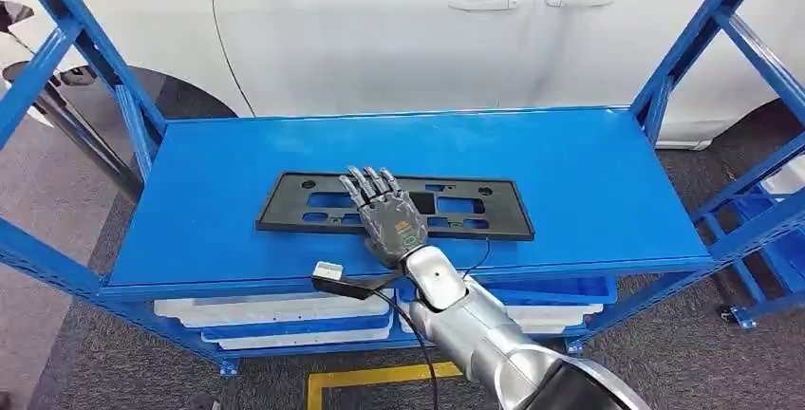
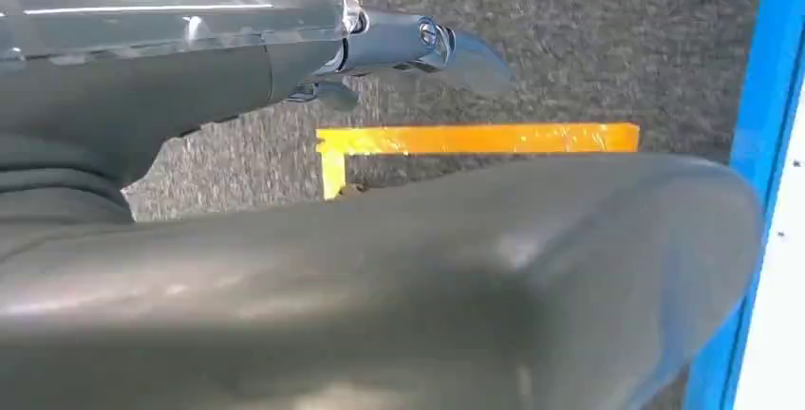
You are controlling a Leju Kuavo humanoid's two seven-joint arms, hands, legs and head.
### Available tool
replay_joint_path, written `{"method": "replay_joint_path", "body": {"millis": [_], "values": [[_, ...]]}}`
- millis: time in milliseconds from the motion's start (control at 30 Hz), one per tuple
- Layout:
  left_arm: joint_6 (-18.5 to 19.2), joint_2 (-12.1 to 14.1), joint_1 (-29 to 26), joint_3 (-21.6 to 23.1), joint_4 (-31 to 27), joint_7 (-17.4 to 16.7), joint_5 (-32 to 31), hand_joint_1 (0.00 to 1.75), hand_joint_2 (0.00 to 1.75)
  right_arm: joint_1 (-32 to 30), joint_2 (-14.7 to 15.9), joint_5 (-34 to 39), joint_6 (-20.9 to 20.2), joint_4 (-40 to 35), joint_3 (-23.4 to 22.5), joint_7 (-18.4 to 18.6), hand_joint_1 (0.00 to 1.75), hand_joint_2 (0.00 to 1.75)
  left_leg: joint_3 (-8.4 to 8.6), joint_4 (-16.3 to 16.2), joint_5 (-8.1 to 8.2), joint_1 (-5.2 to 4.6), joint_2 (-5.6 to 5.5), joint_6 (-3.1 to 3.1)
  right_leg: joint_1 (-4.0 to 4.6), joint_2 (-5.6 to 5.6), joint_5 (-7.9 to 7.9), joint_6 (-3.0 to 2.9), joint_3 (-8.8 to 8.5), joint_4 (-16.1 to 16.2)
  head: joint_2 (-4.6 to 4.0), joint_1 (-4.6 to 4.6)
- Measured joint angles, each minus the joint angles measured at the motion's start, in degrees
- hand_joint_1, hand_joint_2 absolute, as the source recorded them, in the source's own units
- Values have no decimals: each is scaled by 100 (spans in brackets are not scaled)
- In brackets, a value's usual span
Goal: Take the parts from the cabinet and place them on the table.
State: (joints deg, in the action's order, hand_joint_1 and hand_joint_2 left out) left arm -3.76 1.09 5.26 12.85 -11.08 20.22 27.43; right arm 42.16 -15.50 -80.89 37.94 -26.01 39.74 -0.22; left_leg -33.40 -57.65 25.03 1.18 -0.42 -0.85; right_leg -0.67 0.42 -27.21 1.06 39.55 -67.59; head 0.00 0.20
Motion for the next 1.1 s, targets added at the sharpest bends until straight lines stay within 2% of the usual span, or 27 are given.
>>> {"method": "replay_joint_path", "body": {"millis": [33,67,100,167,200,233,267,300,367,400,433,467,500,533,567,600,700,733,767,800,867,900,933,967,1000,1067,1100], "values": [[0,0,1,0,0,7,0,0,0,13,7,-41,-2,0,0,20,0,175,34,-2,25,0,-1,19,1,-8,269,-26,-238,526,0,2],[0,0,1,0,0,11,0,0,0,26,13,-90,-9,7,0,48,0,175,42,-2,45,-4,-2,50,8,-11,324,-55,-373,863,0,2],[0,2,11,0,0,13,0,0,0,44,17,-177,-17,18,4,101,0,175,30,-34,69,-40,-5,90,45,-13,285,-66,-408,950,0,-7],[0,2,3,-4,0,20,0,0,0,39,24,-273,-22,39,20,170,0,175,42,0,73,-31,6,151,51,10,270,-96,-391,918,0,-7],[0,2,5,-4,0,20,0,0,0,40,28,-306,-24,50,24,186,0,175,60,22,69,-16,7,188,66,14,266,-132,-396,921,0,-4],[0,6,9,-7,0,22,0,0,0,44,28,-339,-28,52,28,218,0,175,56,-12,113,-9,7,227,23,7,293,-176,-439,986,2,-6],[0,7,10,-7,0,28,0,0,0,59,28,-396,-37,59,39,280,126,175,22,-134,199,0,17,245,20,0,292,-196,-469,1006,0,-9],[2,0,10,-7,0,28,0,0,0,83,28,-469,-72,74,65,338,175,175,-124,-466,407,-2,14,251,22,-6,278,-236,-476,1006,0,-13],[4,2,9,-9,0,35,-2,0,0,84,28,-577,-154,105,113,443,175,175,-561,-1348,807,2,15,269,49,-9,264,-265,-481,1004,0,-4],[4,2,0,-9,0,35,-2,0,0,78,28,-603,-247,131,122,483,175,175,-748,-1702,896,2,15,275,62,-8,258,-274,-482,999,0,-13],[4,2,-7,-11,0,35,-2,0,0,76,28,-614,-324,153,125,489,175,175,-813,-1782,839,2,15,273,68,-6,253,-279,-490,995,0,-9],[4,2,-9,-13,0,37,0,0,0,76,28,-610,-391,179,125,487,175,175,-733,-1556,637,2,15,261,74,1,243,-279,-501,989,0,-11],[4,2,-8,-13,0,44,0,0,0,76,22,-601,-413,188,125,479,175,175,-544,-1139,366,2,15,243,77,4,226,-275,-523,983,0,-11],[4,9,-4,-15,0,48,0,0,0,77,11,-581,-418,192,125,468,175,175,-268,-559,60,2,16,217,78,8,203,-260,-554,974,0,-11],[4,11,0,-15,0,57,0,0,0,82,6,-570,-417,192,125,452,175,175,-103,-163,-39,-1,20,183,81,8,181,-239,-565,965,0,-9],[2,13,5,-15,0,63,0,0,0,88,6,-564,-417,199,125,435,175,175,-23,-51,21,-39,14,172,127,16,169,-214,-546,933,0,-9],[2,15,-1,-17,0,81,0,0,0,80,4,-535,-415,208,125,409,175,175,-45,-58,22,-60,0,99,100,16,194,-143,-536,963,0,0],[2,13,-7,-17,0,85,0,0,0,82,0,-526,-413,208,125,387,175,175,-16,4,-9,-5,6,52,124,20,172,-109,-537,954,0,-7],[4,11,-2,-17,0,92,0,0,0,85,0,-520,-411,208,125,378,175,175,5,25,-24,-1,13,24,104,12,80,-73,-507,852,0,0],[2,13,8,-17,0,96,0,0,0,90,2,-516,-411,208,123,374,175,175,2,25,-24,1,18,-9,95,6,-108,-49,-370,560,0,29],[2,22,11,-20,0,96,0,0,0,70,4,-509,-415,214,122,374,175,175,1,23,-17,-6,20,-26,54,2,-523,-5,87,-385,0,26],[2,24,3,-22,0,96,-2,0,0,60,9,-509,-420,221,122,363,175,175,-1,19,-15,-8,21,-28,40,0,-636,9,297,-788,0,31],[2,24,-3,-22,0,101,-2,0,0,52,11,-509,-422,221,122,356,175,175,2,16,-12,-8,21,-27,27,-4,-598,14,380,-906,0,31],[2,22,-2,-22,0,109,-2,0,0,52,11,-511,-422,221,123,354,175,175,11,12,-7,-7,16,-25,19,-10,-421,13,303,-717,0,31],[4,22,0,-22,0,131,-4,0,0,55,11,-516,-422,219,122,352,175,175,25,7,3,-7,8,-14,11,-11,-173,3,107,-309,0,31],[46,22,1,-22,0,231,-33,0,0,55,9,-520,-415,208,120,315,175,175,58,1,31,-7,-6,26,8,-13,302,-53,-424,775,0,33],[68,22,7,-22,0,278,-42,0,0,61,6,-513,-413,208,116,306,175,175,37,-17,45,-41,-8,54,45,-14,215,-70,-482,932,0,24]]}}
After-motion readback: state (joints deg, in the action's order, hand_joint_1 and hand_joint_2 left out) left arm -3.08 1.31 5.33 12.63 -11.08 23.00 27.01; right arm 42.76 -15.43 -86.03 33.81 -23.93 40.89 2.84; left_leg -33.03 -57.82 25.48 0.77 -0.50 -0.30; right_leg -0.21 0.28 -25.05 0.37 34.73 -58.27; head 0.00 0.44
